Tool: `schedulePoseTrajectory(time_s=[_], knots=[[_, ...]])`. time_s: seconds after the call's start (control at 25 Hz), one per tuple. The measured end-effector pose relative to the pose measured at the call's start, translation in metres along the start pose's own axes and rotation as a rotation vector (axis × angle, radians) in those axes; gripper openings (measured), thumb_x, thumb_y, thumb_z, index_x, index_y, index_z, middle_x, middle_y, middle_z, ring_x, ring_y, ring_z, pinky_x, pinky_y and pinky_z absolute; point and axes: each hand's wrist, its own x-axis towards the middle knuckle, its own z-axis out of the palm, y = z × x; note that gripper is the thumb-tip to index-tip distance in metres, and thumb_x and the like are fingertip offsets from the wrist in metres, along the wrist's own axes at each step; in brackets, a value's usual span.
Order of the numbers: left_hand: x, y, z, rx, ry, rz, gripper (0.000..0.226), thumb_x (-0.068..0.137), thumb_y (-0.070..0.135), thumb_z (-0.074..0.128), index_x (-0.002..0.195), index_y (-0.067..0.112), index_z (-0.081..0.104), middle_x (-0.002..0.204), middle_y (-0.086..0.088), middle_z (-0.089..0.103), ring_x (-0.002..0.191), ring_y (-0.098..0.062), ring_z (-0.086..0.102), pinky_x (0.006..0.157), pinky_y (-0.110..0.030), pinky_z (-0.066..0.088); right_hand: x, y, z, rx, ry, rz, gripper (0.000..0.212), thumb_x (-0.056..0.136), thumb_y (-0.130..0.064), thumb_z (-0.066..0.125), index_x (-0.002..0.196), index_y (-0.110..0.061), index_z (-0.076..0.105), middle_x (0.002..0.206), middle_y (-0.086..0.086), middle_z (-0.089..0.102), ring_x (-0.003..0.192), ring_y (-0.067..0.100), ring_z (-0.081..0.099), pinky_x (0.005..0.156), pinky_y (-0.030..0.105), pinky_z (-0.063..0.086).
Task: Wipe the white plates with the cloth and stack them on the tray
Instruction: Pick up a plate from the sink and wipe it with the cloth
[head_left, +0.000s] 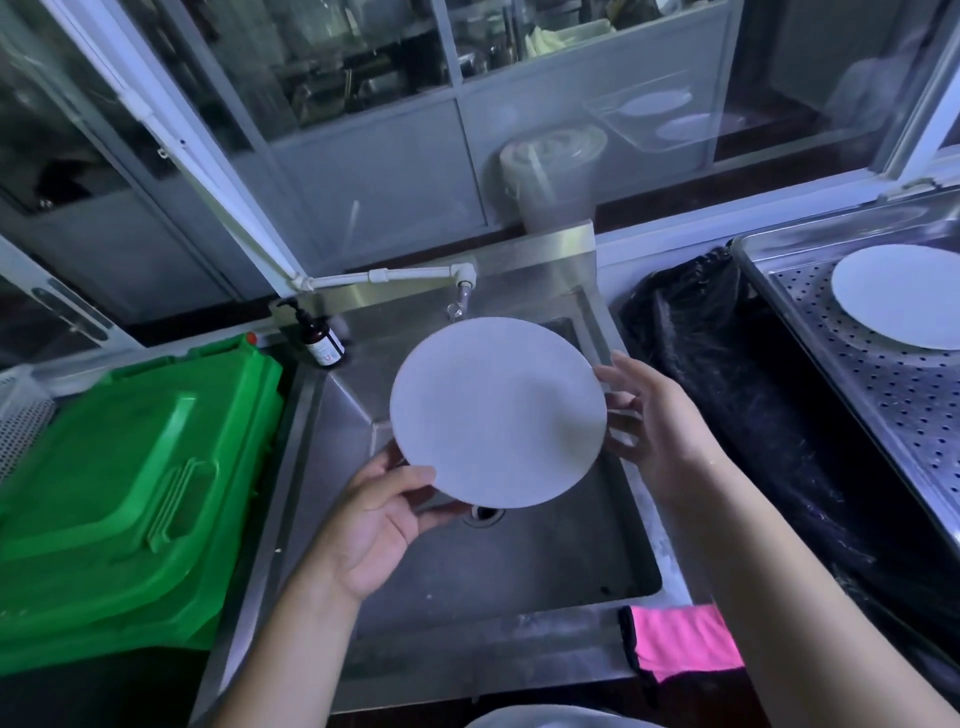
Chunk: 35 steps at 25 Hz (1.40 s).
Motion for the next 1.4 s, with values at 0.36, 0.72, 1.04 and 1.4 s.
schedulePoseTrajectory(time_s=[0.36,0.72,1.04,1.4], knots=[[-0.019,-0.058,0.006,-0.091,-0.034,-0.093,0.058,0.073,-0.004,0.067,0.13,0.007,0.061,0.136,-0.019,0.062,0.124,-0.039,0.061,0.091,-0.054,0.057,0.005,0.03,-0.023,-0.022,0.017,0.052,0.03,0.097,-0.043,0.054,0.108,-0.022,0.073,0.058,-0.012,0.067,0.082,0.017,0.061,0.083,0.033,0.043],[-0.038,-0.076,0.02,-0.033,0.104,-0.039,0.045,0.071,0.0,0.07,0.115,0.01,0.067,0.119,-0.013,0.071,0.108,-0.027,0.07,0.081,-0.051,0.06,0.012,0.067,-0.033,-0.121,-0.07,0.165,0.036,0.098,-0.049,0.049,0.104,-0.024,0.074,0.068,-0.004,0.072,0.082,0.022,0.06,0.086,0.037,0.041],[-0.045,-0.102,0.008,-0.069,0.284,-0.181,0.035,0.086,-0.008,0.053,0.117,0.006,0.062,0.114,-0.009,0.072,0.103,-0.026,0.067,0.066,-0.037,0.062,-0.009,0.131,-0.113,-0.969,0.262,-0.478,0.024,0.093,-0.032,0.06,0.101,-0.018,0.078,0.113,0.003,0.07,0.109,0.025,0.063,0.093,0.038,0.048],[-0.055,-0.104,0.008,0.008,0.301,-0.129,0.039,0.09,-0.017,0.044,0.105,0.01,0.066,0.096,-0.005,0.076,0.087,-0.02,0.073,0.073,-0.041,0.064,-0.036,0.237,-0.154,-1.557,-0.1,-0.528,0.051,0.072,-0.038,0.049,0.117,-0.026,0.072,0.117,-0.004,0.07,0.113,0.028,0.064,0.105,0.044,0.033]])
